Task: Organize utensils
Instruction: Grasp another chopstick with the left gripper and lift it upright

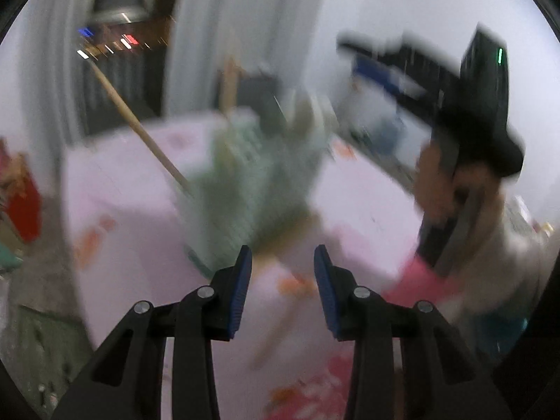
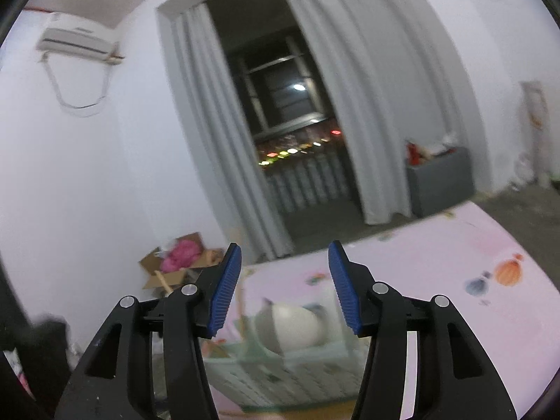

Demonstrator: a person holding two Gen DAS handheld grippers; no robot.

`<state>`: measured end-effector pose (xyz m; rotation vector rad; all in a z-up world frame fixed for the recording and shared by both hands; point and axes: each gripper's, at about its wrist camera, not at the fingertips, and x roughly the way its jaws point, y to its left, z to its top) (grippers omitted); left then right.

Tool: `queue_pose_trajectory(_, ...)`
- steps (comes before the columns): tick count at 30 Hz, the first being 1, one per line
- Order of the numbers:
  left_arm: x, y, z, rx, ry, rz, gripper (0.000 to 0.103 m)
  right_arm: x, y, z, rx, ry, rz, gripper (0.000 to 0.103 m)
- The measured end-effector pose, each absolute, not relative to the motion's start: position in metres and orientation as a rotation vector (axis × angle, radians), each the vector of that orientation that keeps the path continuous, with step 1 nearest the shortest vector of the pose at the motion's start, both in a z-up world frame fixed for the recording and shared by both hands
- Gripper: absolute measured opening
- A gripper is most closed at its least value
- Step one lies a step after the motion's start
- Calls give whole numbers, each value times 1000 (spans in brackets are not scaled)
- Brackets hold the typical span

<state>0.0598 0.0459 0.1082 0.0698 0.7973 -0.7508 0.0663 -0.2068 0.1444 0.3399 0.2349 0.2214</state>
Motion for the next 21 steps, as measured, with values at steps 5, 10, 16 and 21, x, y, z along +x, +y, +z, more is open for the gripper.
queue_pose_trajectory(5,72,-18,64,188,877,-878,36,52,-247,130,442,294,91,51)
queue_pose_trajectory(10,97,-76,43,290,904,-966,36,45,-260,101,374,362,-3,51)
queue_pose_trajectory(16,118,-122,27,406,897,-951,29,56,-247,71,353,468,31,50)
queue_pose_trajectory(21,108,-124,26,527,866,-936,6,50,-247,62,367,488,45,49)
